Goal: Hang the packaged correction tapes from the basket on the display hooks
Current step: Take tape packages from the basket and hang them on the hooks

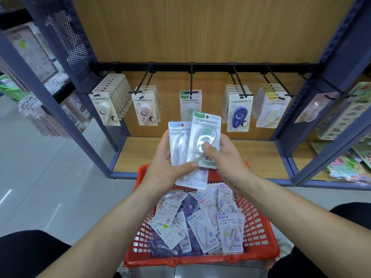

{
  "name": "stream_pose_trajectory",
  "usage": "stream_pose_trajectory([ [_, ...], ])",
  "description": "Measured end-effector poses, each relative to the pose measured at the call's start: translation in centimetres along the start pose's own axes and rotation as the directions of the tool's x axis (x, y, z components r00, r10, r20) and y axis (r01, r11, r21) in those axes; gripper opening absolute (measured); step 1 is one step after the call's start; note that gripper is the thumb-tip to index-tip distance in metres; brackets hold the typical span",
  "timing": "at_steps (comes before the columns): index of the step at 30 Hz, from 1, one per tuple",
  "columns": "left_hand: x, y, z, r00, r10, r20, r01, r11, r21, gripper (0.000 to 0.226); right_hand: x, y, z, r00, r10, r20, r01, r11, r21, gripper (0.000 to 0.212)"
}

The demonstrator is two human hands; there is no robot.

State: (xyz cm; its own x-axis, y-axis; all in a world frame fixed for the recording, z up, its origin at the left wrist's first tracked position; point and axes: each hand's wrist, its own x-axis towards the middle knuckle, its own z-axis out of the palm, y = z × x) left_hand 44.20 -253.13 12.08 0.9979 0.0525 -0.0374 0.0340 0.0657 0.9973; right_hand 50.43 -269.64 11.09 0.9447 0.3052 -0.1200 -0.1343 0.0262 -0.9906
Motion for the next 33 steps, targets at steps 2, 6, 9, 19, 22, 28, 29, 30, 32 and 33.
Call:
stream_pose_trajectory([
  [2, 0.1, 0.0, -0.2, 1.000, 0.000, -0.011, 0.000, 1.000, 0.004, 0.082, 0.2, -0.1, 0.1, 1.000, 0.006, -0.028, -0.006, 1.000, -0.004, 0.036],
  [6, 0.3, 0.4, -0.6, 1.000, -0.004, -0.019, 0.005, 0.999, 0.032, 0.076, 0.6, -0.8, 0.0, 1.000, 0.005, -0.024, -0.007, 0.998, -0.064, 0.037],
  [9, 0.8, 0.8, -1.5, 0.997, -0.043, -0.060, 0.046, 0.998, 0.051, 0.066, 1.2, -1.7, -0.9, 0.995, -0.013, -0.100, 0.002, 0.993, -0.115, 0.031],
  [19, 3.7, 3.8, -8.0, 0.966, -0.144, -0.213, 0.186, 0.963, 0.195, 0.056, 7.2, -3.5, -1.5, 0.996, 0.069, -0.064, -0.088, 0.924, -0.373, 0.025],
  [22, 3.7, 3.1, -9.1, 0.964, -0.163, -0.209, 0.205, 0.958, 0.201, 0.047, 9.3, -2.9, -1.0, 0.996, 0.052, -0.068, -0.071, 0.942, -0.327, 0.018],
  [28, 5.5, 2.3, -8.7, 0.960, -0.151, -0.235, 0.190, 0.970, 0.154, 0.046, 12.2, -1.0, -0.3, 0.997, 0.023, -0.071, -0.042, 0.957, -0.286, 0.023],
  [29, 5.8, 2.2, -8.6, 0.961, -0.149, -0.233, 0.188, 0.970, 0.153, 0.048, 12.5, -1.0, -0.2, 0.997, 0.027, -0.066, -0.044, 0.959, -0.279, 0.022],
  [30, 6.0, 2.1, -8.6, 0.961, -0.146, -0.233, 0.186, 0.970, 0.157, 0.049, 12.8, -1.0, -0.1, 0.997, 0.029, -0.071, -0.047, 0.961, -0.272, 0.021],
  [32, 6.2, 1.8, -8.8, 0.959, -0.141, -0.246, 0.186, 0.968, 0.169, 0.050, 13.3, -0.9, -0.1, 0.996, 0.025, -0.090, -0.048, 0.965, -0.258, 0.018],
  [33, 6.4, 1.7, -8.9, 0.958, -0.139, -0.253, 0.186, 0.967, 0.175, 0.049, 13.6, -0.8, -0.1, 0.995, 0.026, -0.099, -0.051, 0.966, -0.255, 0.017],
])
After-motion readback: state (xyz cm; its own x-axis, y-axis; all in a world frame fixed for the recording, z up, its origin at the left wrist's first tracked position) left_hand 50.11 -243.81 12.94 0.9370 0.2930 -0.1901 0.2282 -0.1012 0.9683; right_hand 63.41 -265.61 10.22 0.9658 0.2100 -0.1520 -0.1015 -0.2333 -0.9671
